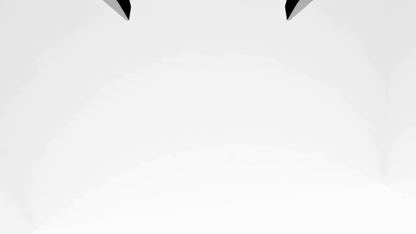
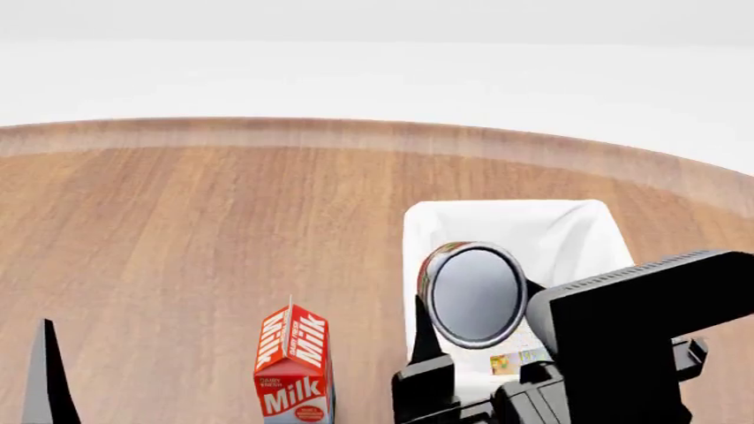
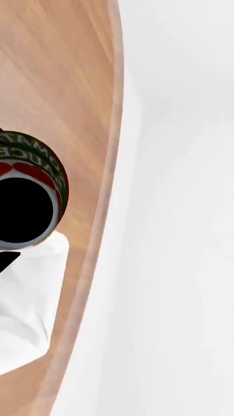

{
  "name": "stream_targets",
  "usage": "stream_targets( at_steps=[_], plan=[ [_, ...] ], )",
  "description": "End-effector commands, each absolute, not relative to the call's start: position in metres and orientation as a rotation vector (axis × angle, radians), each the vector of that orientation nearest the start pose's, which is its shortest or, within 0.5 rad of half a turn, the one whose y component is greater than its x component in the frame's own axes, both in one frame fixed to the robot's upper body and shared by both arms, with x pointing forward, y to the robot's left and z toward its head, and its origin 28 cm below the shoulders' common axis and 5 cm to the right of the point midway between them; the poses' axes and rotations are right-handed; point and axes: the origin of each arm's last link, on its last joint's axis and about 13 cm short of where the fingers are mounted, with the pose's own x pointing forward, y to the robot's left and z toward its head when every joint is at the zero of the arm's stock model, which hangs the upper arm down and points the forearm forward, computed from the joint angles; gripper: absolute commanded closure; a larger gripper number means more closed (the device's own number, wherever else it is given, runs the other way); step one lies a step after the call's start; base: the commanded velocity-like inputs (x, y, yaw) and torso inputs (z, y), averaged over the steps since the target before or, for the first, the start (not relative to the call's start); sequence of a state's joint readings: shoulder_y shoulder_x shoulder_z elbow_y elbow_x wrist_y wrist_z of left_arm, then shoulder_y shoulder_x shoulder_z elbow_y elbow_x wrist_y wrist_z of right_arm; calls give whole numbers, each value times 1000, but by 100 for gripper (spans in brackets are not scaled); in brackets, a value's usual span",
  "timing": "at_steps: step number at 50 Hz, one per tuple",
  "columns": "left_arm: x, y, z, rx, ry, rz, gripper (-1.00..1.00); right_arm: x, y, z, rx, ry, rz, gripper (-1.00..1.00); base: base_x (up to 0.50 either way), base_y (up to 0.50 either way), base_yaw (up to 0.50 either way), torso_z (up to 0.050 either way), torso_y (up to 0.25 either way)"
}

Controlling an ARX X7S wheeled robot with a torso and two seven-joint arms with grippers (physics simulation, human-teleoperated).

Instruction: Pick up the alphabet soup and the tomato sauce, and put them in the basket.

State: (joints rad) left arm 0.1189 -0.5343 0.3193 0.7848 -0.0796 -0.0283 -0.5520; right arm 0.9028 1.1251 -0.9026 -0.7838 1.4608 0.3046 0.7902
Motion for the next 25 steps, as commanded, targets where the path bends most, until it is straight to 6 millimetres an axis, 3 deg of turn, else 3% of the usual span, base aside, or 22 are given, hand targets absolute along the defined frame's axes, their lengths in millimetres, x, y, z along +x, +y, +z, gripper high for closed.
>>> stream_targets(
  at_steps=[1,10,13,25],
  plan=[
    [151,212,138,124,-559,2,-100,212,-133,234,-27,10,252,100,0,0,0,0,0],
    [150,213,138,124,-557,8,-100,242,-141,237,-7,-5,178,100,0,0,0,0,0],
    [150,212,139,127,-559,3,-100,250,-140,237,-69,-31,164,100,0,0,0,0,0],
    [149,212,140,125,-561,3,-100,280,-137,229,-38,-27,139,100,0,0,0,0,0]
  ],
)
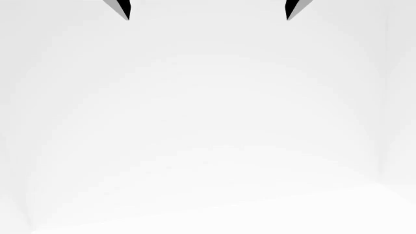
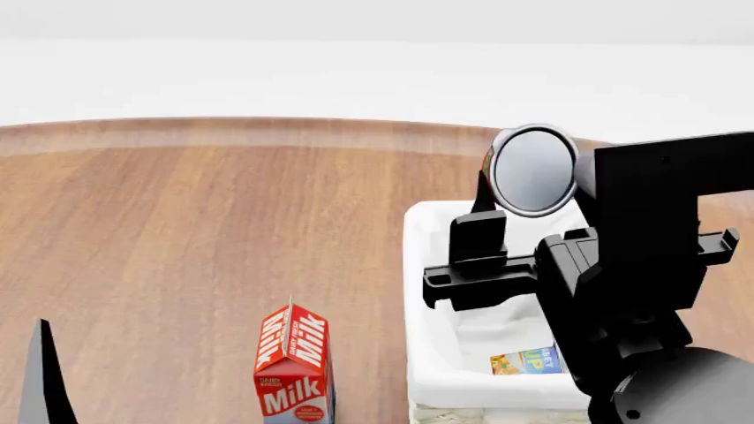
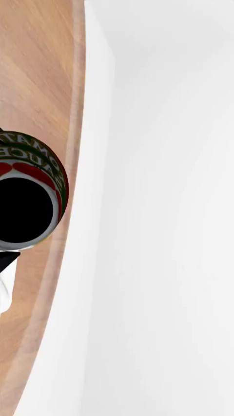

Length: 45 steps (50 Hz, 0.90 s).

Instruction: Pick up the alphabet soup and the tomato sauce, and put them in the basket.

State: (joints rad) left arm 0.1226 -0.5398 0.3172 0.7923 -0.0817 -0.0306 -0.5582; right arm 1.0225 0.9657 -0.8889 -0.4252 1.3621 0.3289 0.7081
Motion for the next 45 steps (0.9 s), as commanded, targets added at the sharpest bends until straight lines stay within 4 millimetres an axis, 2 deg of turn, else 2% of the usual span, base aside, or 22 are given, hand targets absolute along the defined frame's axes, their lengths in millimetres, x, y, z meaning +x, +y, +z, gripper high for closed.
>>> stream_targets(
  at_steps=[1,12,29,45],
  plan=[
    [149,212,140,126,-561,2,-100,281,-137,229,-37,-27,138,100,0,0,0,0,0],
    [150,212,139,129,-559,1,-100,316,-136,222,-6,-13,78,100,0,0,0,0,0],
    [148,212,140,126,-562,1,-100,352,-134,186,-36,72,-16,100,0,0,0,0,1],
    [149,211,139,127,-559,-4,-100,369,-132,151,-25,167,-63,100,0,0,0,0,0]
  ],
)
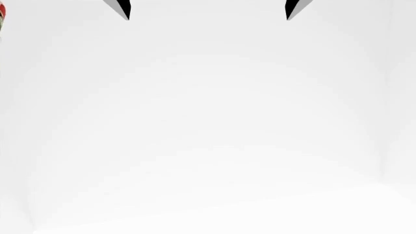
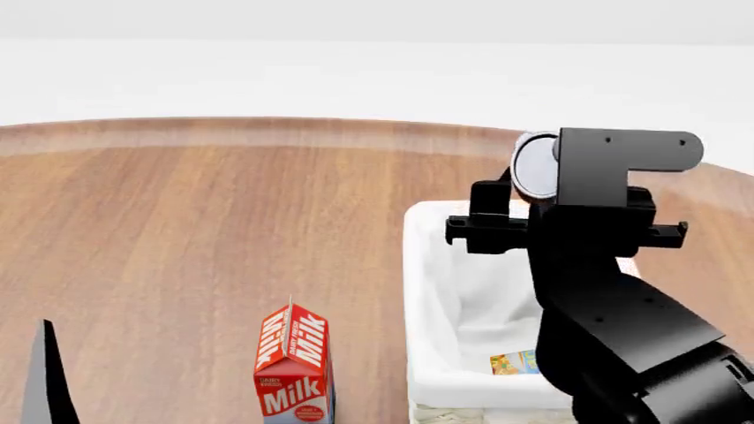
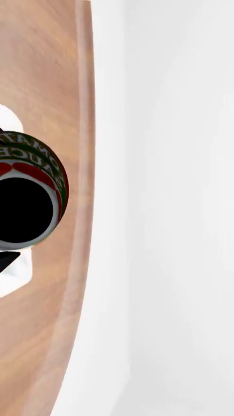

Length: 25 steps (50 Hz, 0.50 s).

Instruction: Pick up the alphabet soup and the tomato sauce, and put them in the basket.

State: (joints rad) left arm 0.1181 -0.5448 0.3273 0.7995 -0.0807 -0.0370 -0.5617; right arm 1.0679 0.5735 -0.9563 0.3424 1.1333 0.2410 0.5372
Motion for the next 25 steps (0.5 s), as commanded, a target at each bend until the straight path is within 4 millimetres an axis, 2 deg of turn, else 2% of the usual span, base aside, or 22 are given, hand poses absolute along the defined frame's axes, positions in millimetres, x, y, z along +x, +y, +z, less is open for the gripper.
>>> stream_targets(
  at_steps=[1,25],
  plan=[
    [149,211,139,127,-559,-4,-100,370,-131,150,-24,171,-63,100,0,0,0,0,0],
    [149,212,137,124,-555,-1,-100,375,-129,111,-13,292,-101,100,0,0,0,0,0]
  ],
)
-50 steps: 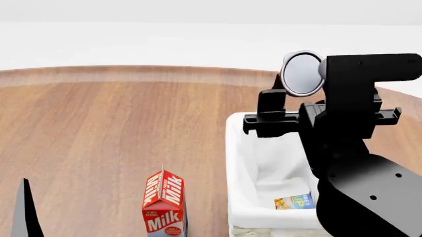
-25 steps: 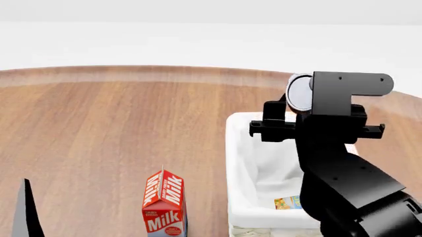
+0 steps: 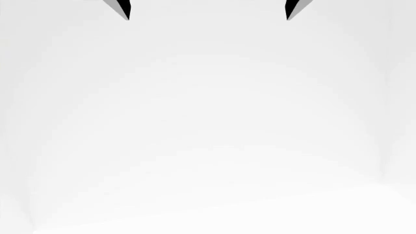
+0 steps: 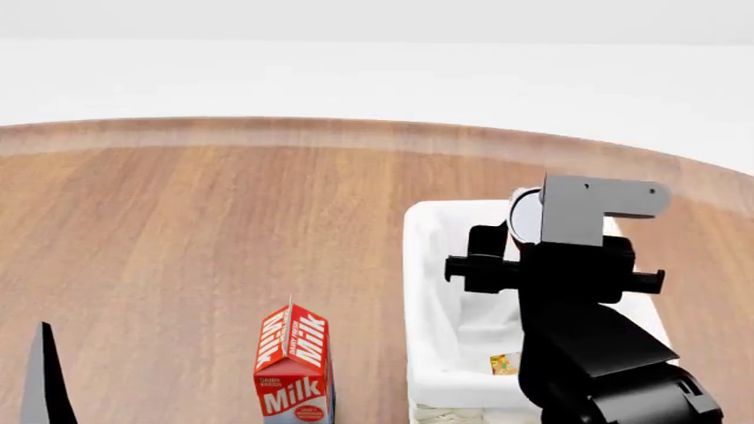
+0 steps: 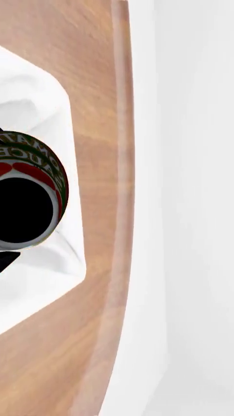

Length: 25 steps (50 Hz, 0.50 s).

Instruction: Pick up the alphabet soup and the tomato sauce, and put them in the basket.

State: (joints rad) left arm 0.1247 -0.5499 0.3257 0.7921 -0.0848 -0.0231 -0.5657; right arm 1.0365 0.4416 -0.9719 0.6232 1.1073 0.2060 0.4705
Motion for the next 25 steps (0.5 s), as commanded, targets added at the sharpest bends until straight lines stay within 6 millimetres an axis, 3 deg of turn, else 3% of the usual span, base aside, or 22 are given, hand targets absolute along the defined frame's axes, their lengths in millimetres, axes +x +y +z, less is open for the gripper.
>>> stream_targets(
  at_steps=[1,25],
  plan=[
    [149,212,137,124,-554,0,-100,374,-129,109,-15,297,-102,100,0,0,0,0,0],
    [150,212,133,125,-547,-3,-100,372,-130,98,-4,325,-110,100,0,0,0,0,0]
  ],
)
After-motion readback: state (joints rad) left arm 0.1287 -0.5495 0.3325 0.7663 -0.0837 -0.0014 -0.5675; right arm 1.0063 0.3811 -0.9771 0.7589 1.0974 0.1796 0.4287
